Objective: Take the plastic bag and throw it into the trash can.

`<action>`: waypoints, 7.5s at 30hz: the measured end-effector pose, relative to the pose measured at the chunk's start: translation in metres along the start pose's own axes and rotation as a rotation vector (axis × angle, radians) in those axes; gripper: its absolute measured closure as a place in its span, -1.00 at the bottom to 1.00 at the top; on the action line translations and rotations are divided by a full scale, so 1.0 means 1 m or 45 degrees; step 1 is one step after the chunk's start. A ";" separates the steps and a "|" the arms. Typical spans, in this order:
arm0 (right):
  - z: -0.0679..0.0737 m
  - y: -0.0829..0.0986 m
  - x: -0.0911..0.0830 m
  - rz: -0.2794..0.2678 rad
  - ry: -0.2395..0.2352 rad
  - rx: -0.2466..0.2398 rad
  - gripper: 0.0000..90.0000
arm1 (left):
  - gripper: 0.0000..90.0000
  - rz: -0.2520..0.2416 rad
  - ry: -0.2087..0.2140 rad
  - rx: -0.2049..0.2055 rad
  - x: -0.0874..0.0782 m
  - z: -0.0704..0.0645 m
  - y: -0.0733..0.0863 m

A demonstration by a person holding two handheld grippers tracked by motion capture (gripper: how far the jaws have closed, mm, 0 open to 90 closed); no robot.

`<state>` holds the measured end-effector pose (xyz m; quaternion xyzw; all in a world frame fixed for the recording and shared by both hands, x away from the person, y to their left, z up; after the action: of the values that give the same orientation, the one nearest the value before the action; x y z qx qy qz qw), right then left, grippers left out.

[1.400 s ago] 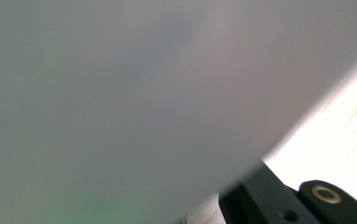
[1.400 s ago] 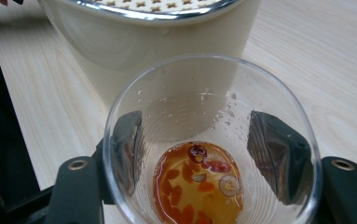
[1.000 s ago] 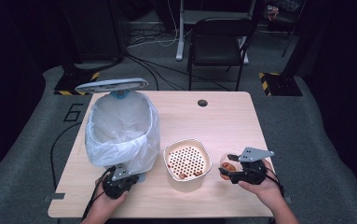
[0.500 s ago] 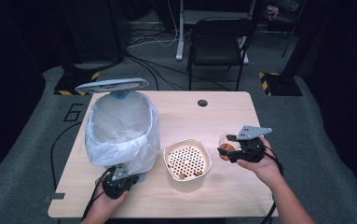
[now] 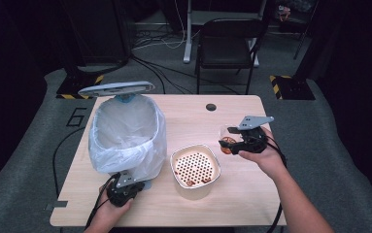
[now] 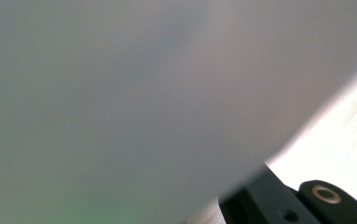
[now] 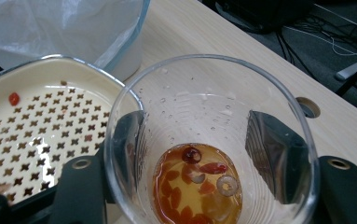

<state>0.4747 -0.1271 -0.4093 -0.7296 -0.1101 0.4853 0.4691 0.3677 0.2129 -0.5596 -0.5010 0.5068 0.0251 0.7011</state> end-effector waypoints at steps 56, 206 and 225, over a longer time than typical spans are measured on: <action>0.054 -0.053 0.030 -0.042 0.147 -0.683 -0.18 | 1.00 0.002 0.001 0.004 0.000 0.000 0.000; 0.095 -0.068 0.022 -0.039 0.560 -1.415 -0.18 | 1.00 -0.031 0.016 -0.028 0.001 -0.002 -0.002; 0.075 -0.072 0.015 -0.391 0.406 -0.671 -0.18 | 1.00 -0.030 0.017 -0.026 0.001 -0.002 -0.002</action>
<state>0.4422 -0.0358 -0.3680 -0.8674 -0.2656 0.2436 0.3432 0.3676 0.2098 -0.5595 -0.5142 0.5052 0.0187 0.6929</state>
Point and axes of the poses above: each handheld gripper's, and its own axes: x roughly forward along the jaws, y roughly out of its underside, z roughly to its left, the point moved 7 cm from there along x, roughly forward along the jaws, and after that the axes turned 3 degrees about z, right-handed, at the moved point
